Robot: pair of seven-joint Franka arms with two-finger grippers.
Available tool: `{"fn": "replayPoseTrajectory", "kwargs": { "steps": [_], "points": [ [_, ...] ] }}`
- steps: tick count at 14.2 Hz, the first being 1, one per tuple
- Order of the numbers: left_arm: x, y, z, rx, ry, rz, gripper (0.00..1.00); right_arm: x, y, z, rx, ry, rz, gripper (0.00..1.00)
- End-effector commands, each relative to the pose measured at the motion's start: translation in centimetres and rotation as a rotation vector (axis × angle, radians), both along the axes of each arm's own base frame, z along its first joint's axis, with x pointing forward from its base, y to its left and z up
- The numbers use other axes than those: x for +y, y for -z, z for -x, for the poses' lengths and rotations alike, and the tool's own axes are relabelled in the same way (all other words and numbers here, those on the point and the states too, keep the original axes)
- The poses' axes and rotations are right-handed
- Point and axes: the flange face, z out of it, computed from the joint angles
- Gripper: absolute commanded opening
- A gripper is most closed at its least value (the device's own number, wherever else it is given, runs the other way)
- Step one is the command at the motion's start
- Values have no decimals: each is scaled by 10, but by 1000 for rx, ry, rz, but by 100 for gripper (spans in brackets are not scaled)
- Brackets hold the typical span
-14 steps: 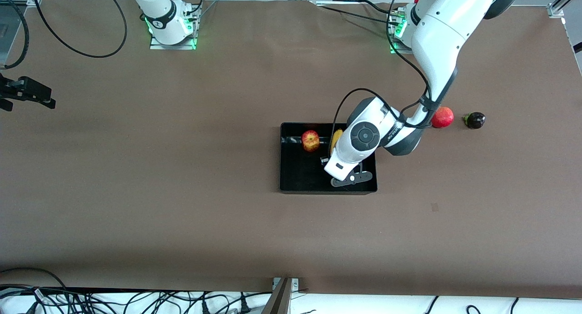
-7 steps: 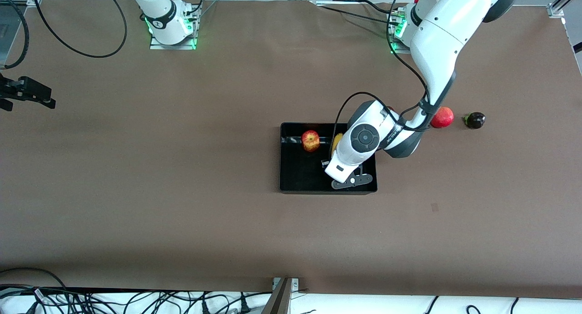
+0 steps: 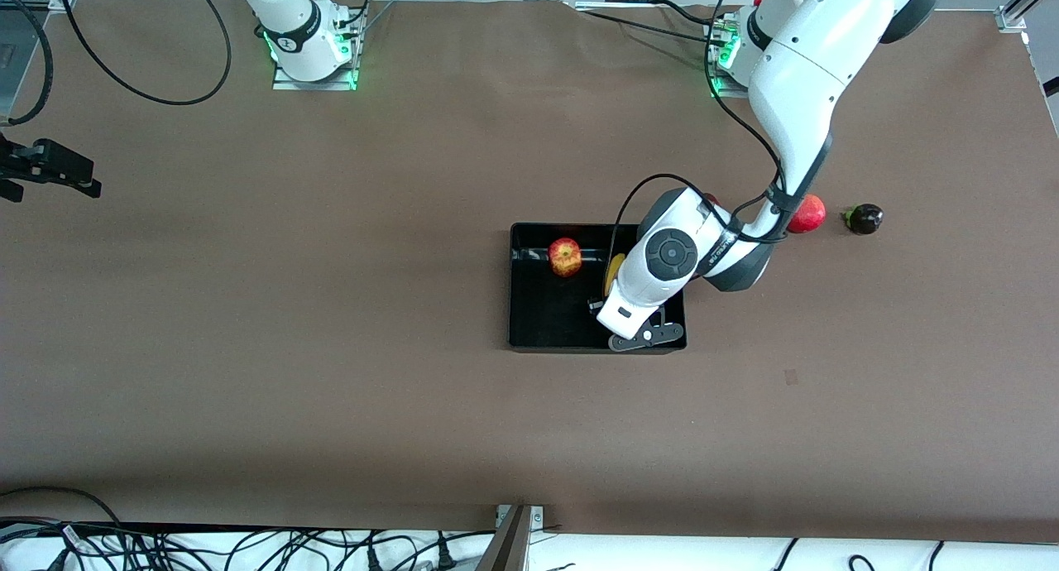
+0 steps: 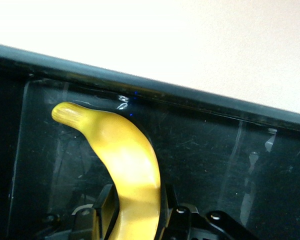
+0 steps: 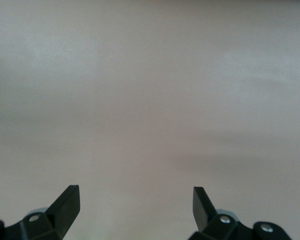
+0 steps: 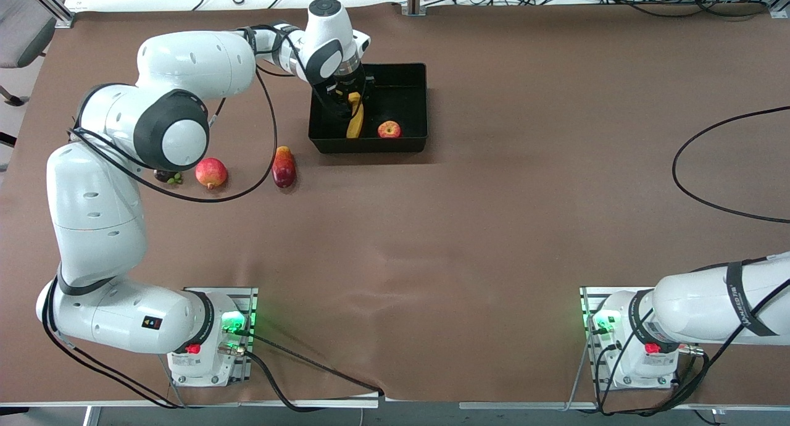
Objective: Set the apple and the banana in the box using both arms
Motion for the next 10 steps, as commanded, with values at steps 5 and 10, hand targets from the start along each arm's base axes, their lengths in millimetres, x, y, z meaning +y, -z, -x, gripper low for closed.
{"fn": "replayPoseTrajectory", "kwargs": {
  "steps": [5, 10],
  "points": [
    [8, -54, -5, 30, -64, -79, 100, 0, -5, -1, 5, 12, -8, 100],
    [54, -168, -1, 75, -29, -151, 100, 0, -5, -1, 5, 11, -7, 100]
  ]
}}
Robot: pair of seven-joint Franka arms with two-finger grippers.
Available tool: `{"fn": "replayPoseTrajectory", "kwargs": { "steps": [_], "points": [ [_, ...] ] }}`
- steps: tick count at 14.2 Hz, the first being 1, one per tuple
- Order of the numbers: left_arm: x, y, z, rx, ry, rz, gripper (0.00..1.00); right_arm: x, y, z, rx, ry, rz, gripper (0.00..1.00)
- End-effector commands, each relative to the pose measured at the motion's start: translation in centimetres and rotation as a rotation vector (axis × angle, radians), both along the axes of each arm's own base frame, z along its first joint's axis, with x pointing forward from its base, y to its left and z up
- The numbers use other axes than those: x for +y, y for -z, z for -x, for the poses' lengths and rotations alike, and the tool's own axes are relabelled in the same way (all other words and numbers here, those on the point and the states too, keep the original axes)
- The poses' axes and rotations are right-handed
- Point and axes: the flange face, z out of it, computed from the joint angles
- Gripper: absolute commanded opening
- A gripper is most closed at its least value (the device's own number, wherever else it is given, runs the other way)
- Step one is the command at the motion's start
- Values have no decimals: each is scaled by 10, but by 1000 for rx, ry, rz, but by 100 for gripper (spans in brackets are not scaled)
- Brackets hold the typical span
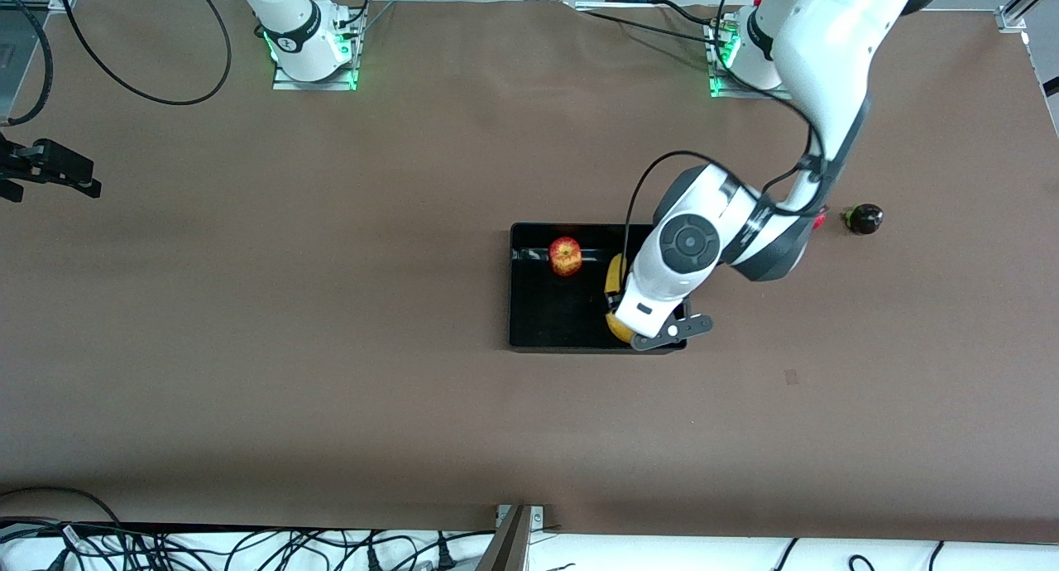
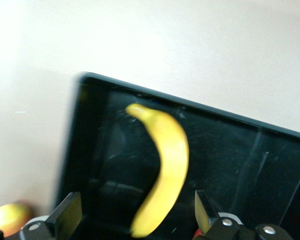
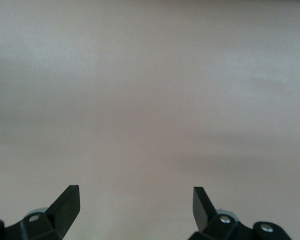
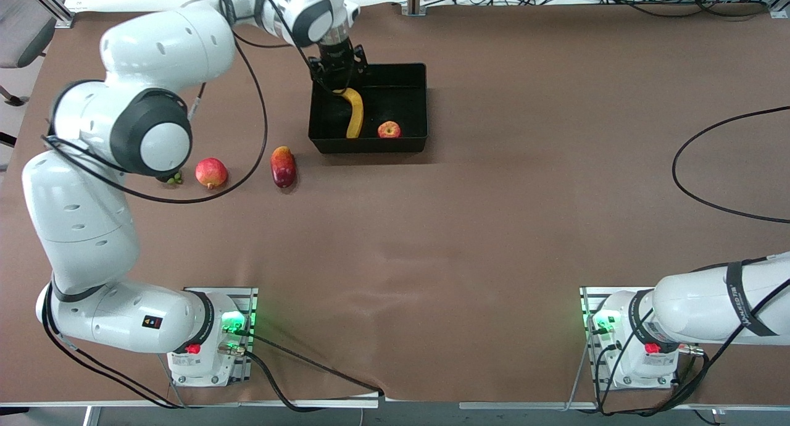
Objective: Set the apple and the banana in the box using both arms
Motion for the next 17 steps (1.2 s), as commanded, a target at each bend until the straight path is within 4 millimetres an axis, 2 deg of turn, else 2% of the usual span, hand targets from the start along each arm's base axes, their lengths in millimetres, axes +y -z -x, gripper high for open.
{"fn": "replayPoseTrajectory", "kwargs": {
  "steps": [1, 4, 9, 11, 14, 17],
  "points": [
    [42, -72, 11, 53, 50, -4, 100, 0, -5, -1, 5, 11, -7, 100],
    [96, -150, 31, 123, 186, 13, 100, 0, -5, -1, 5, 11, -7, 100],
    [202, -241, 60, 149, 277, 42, 100, 0, -5, -2, 3, 11, -7, 100],
    [242, -266, 72, 145, 269, 35, 100, 0, -5, -2, 3, 11, -7, 100],
    [288, -295, 85, 100, 247, 26, 100, 0, -5, -2, 3, 11, -7, 100],
    [318, -317, 99, 67, 258, 16, 100, -1, -5, -1, 3, 12, -7, 100]
  ]
}}
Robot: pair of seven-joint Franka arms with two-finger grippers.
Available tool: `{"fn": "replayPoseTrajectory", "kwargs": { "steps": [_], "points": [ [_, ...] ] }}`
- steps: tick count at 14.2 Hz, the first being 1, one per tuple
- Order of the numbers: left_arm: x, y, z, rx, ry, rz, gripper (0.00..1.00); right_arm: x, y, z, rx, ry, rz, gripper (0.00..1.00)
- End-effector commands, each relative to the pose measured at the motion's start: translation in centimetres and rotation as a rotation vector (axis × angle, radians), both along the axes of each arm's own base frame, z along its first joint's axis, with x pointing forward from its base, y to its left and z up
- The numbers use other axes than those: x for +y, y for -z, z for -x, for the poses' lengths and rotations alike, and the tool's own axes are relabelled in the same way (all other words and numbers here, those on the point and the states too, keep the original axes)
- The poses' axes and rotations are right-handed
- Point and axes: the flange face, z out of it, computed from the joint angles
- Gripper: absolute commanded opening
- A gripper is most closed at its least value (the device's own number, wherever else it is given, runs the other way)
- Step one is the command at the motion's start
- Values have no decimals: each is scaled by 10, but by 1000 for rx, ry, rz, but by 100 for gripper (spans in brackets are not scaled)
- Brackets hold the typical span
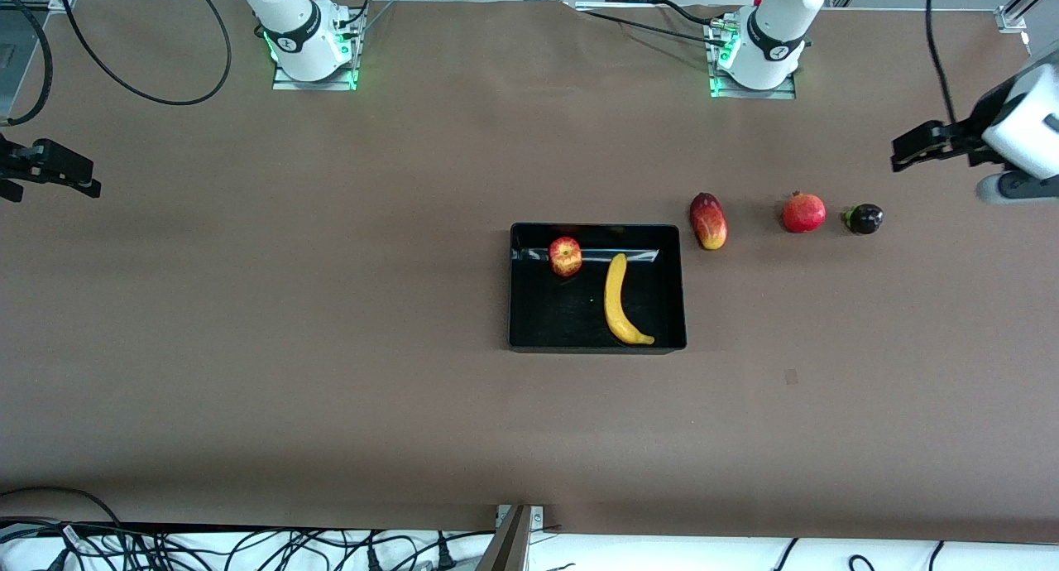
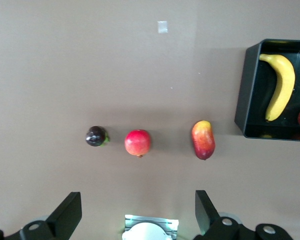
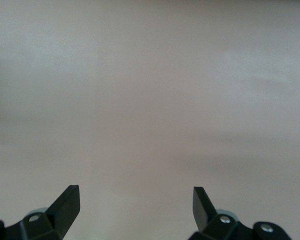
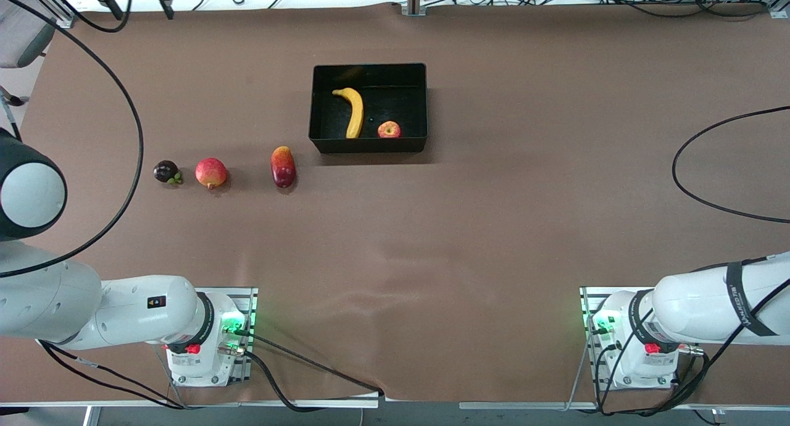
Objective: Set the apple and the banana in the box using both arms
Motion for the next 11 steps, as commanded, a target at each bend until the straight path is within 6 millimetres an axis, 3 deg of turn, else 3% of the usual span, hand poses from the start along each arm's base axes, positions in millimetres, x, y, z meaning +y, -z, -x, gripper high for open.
{"fn": "replayPoseTrajectory", "kwargs": {
  "steps": [1, 4, 11],
  "points": [
    [21, -15, 20, -16, 43, 22, 100, -1, -5, -1, 3, 12, -7, 100],
    [34, -27, 25, -46, 21, 15, 100, 0, -5, -1, 3, 12, -8, 100],
    [33, -25, 21, -51, 74, 31, 100, -2, -5, -1, 4, 15, -8, 100]
  ]
}}
